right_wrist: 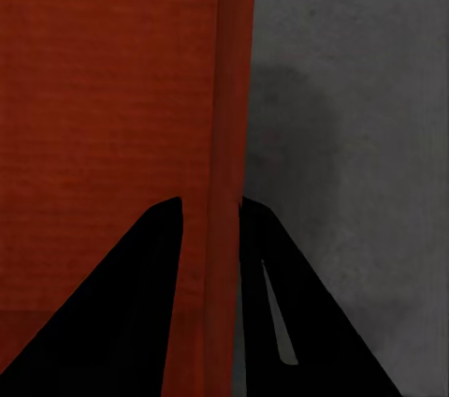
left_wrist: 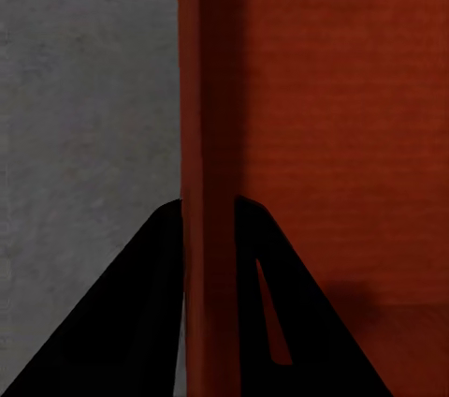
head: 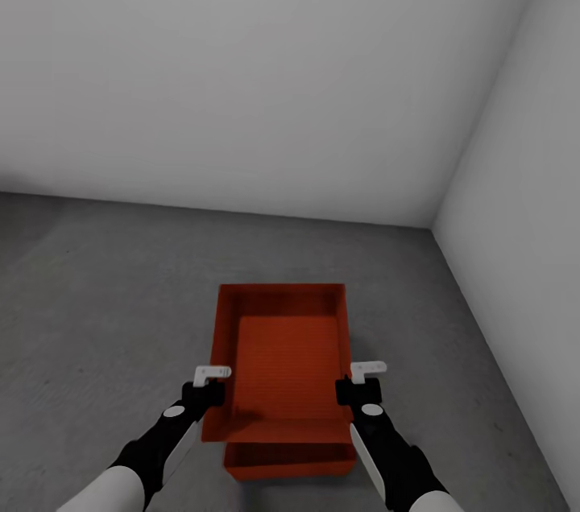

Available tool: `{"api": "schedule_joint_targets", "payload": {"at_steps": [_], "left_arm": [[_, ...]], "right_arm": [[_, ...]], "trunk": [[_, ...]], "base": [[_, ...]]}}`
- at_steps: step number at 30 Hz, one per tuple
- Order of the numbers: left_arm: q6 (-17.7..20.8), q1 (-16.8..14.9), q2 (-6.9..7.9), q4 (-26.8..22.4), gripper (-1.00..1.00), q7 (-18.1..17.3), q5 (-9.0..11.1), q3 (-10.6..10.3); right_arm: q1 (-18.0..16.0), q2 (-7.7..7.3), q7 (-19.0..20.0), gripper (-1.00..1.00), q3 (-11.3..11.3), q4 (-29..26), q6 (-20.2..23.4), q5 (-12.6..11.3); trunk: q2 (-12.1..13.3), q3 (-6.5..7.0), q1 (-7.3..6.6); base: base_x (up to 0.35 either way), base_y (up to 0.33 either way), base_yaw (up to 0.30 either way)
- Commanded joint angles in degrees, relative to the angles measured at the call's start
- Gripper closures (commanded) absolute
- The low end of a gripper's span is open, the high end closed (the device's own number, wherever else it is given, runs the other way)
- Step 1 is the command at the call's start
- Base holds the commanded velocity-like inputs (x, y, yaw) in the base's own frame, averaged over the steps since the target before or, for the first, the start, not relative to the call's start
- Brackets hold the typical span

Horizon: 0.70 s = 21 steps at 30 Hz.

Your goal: Move the two storage containers from the living room to the garage. In the garage, place one container on the floor and stack the other container on top of it (either order is fine).

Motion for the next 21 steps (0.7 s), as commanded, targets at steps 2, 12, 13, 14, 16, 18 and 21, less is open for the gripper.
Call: {"api": "schedule_joint_targets", "payload": {"at_steps": [2,12,13,14,16,18,21], "left_arm": [[-0.12,0.02,-0.93,0.22,1.0,-0.41,0.85,-2.16],[-0.12,0.02,-0.93,0.21,1.0,-0.35,0.85,-2.11],[-0.12,0.02,-0.93,0.21,1.0,-0.34,0.85,-2.1],[-0.12,0.02,-0.93,0.21,1.0,-0.34,0.85,-2.1],[-0.12,0.02,-0.93,0.21,1.0,-0.34,0.85,-2.1],[-0.12,0.02,-0.93,0.21,1.0,-0.34,0.85,-2.1],[-0.12,0.02,-0.93,0.21,1.0,-0.34,0.85,-2.09]], "right_arm": [[-0.02,0.82,0.12,1.0,2.77,-0.23,-0.67,0.63],[-0.02,0.82,0.12,1.0,2.77,-0.23,-0.68,0.62],[-0.02,0.82,0.12,1.0,2.77,-0.23,-0.69,0.63],[-0.02,0.82,0.12,1.0,2.77,-0.23,-0.7,0.64],[-0.02,0.82,0.12,1.0,2.77,-0.23,-0.7,0.65],[-0.02,0.82,0.12,1.0,2.77,-0.23,-0.71,0.67],[-0.02,0.82,0.12,1.0,2.77,-0.23,-0.72,0.68]], "trunk": [[-0.83,-0.41,0.44],[-1.64,-0.77,0.88],[-1.64,-0.77,0.88],[-1.64,-0.77,0.88],[-1.64,-0.77,0.88],[-1.64,-0.77,0.88],[-1.64,-0.77,0.88]], "base": [[0.0,0.0,0.0],[0.0,0.0,0.0],[0.0,0.0,0.0],[0.0,0.0,0.0],[0.0,0.0,0.0],[0.0,0.0,0.0],[0.0,0.0,0.0]]}}
